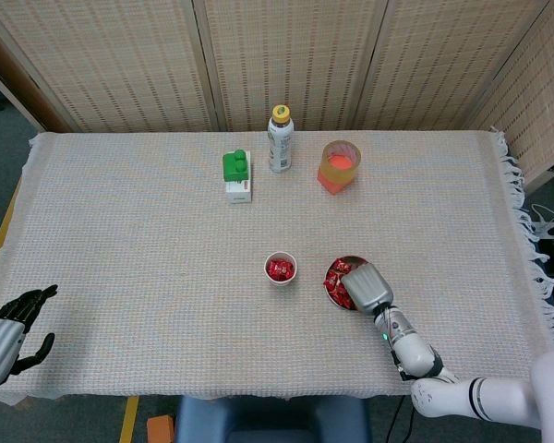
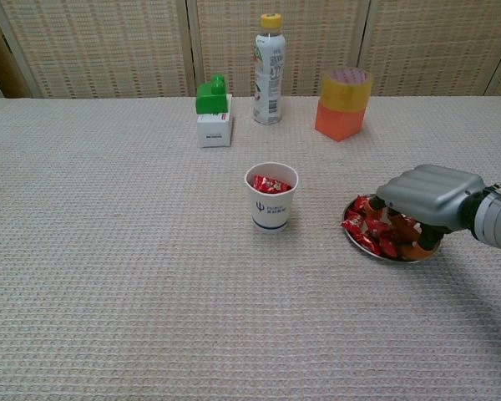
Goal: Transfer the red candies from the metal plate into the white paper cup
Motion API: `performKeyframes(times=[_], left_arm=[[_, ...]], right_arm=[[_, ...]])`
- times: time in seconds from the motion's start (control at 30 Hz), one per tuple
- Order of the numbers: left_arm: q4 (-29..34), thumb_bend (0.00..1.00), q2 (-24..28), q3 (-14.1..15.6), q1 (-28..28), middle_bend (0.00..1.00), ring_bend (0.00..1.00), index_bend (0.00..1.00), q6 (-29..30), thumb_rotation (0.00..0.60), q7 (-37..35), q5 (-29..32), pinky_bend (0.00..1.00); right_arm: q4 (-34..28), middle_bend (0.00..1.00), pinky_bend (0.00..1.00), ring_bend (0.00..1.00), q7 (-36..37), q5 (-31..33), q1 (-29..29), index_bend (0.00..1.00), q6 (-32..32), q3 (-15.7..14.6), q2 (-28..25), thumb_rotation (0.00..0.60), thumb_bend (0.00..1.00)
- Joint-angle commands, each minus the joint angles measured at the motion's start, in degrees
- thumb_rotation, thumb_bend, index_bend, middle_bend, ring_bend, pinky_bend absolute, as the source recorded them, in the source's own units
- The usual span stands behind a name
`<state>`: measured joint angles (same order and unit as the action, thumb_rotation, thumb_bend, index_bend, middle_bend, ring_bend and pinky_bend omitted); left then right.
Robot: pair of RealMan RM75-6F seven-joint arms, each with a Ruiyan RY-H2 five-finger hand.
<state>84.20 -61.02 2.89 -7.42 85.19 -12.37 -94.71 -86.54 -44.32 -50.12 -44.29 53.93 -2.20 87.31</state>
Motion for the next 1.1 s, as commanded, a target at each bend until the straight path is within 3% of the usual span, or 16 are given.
performKeyframes(times=[0.03, 0.6, 1.1], left_arm=[[0.0, 0.47, 0.0, 0.0, 0.0, 0.15, 0.12, 0.0, 0.0, 0.6, 0.0, 0.0, 0.23], [-0.1, 0.47, 0.0, 0.0, -0.1, 0.15, 0.12, 0.0, -0.1, 0.6, -0.1, 0.1, 0.25], [-0.2, 0.47, 0.0, 0.0, 0.0, 0.15, 0.12, 0.0, 0.0, 0.6, -0.1, 0.0, 0.26]], right_arm=[[0.2, 0.71, 1.0, 0.79, -0.4, 0.1, 0.1, 0.45, 0.5, 0.0, 0.1, 0.6, 0.32], [2.2, 0.73, 1.0, 0.82, -1.3, 0.1, 0.4, 0.52, 0.4, -0.1, 1.2, 0.6, 0.35], [2.9, 0.79, 1.0, 0.86, -1.9, -0.7, 1.3, 0.72, 1.7, 0.3, 1.6, 0.6, 0.43]])
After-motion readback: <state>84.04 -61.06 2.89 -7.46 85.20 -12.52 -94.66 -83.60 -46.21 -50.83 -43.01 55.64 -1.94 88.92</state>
